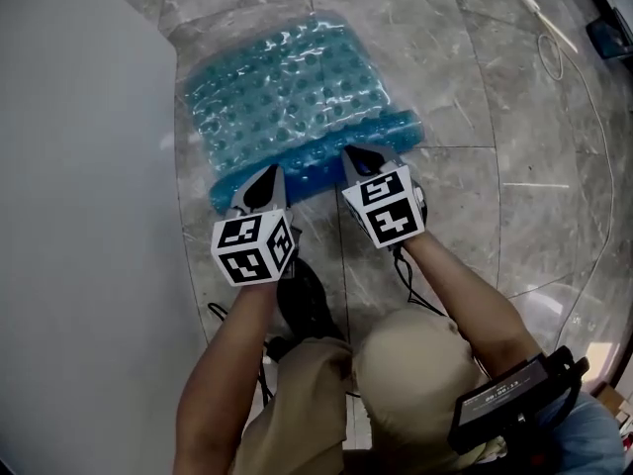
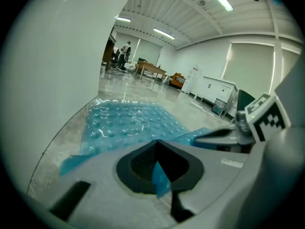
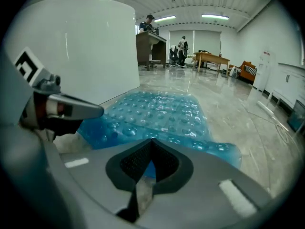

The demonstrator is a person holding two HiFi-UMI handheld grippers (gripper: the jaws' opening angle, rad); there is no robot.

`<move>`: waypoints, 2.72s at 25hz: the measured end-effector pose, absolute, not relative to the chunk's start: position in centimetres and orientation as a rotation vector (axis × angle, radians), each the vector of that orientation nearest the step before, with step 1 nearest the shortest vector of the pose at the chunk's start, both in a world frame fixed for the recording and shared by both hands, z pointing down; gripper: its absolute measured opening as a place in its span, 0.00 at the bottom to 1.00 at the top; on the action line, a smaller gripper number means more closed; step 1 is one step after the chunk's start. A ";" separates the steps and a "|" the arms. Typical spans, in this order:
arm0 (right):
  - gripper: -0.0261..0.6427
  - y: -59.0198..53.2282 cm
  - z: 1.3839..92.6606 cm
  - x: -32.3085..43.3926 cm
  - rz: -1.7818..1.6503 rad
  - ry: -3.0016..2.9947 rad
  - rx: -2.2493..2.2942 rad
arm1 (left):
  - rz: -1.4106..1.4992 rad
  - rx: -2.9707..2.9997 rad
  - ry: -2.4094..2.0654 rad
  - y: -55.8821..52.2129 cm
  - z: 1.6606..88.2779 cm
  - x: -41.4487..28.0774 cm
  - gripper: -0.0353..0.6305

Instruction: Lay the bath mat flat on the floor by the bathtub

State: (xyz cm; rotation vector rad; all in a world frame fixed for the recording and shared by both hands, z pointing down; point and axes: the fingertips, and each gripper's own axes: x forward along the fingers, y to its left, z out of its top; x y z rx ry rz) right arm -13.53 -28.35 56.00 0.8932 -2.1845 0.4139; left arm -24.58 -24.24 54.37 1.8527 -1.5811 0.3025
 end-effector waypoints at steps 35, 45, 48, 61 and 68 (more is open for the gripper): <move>0.05 -23.4 57.0 -13.9 0.449 -2.305 0.756 | 0.199 1.849 -1.833 -4.9 44.1 -26.9 0.06; 0.05 -21.8 56.9 -12.1 0.361 -2.314 0.893 | 0.183 1.894 -1.661 -7.2 51.1 -19.5 0.06; 0.05 -20.4 56.9 -11.9 0.317 -2.293 0.860 | 0.164 1.901 -1.679 -9.4 51.4 -20.1 0.06; 0.05 -12.7 53.9 -8.7 0.499 -2.245 0.759 | 0.317 1.824 -1.585 -13.0 57.0 -19.0 0.06; 0.05 -13.3 51.0 -7.9 0.391 -2.264 0.857 | 0.258 1.787 -1.499 -8.8 58.0 -16.5 0.06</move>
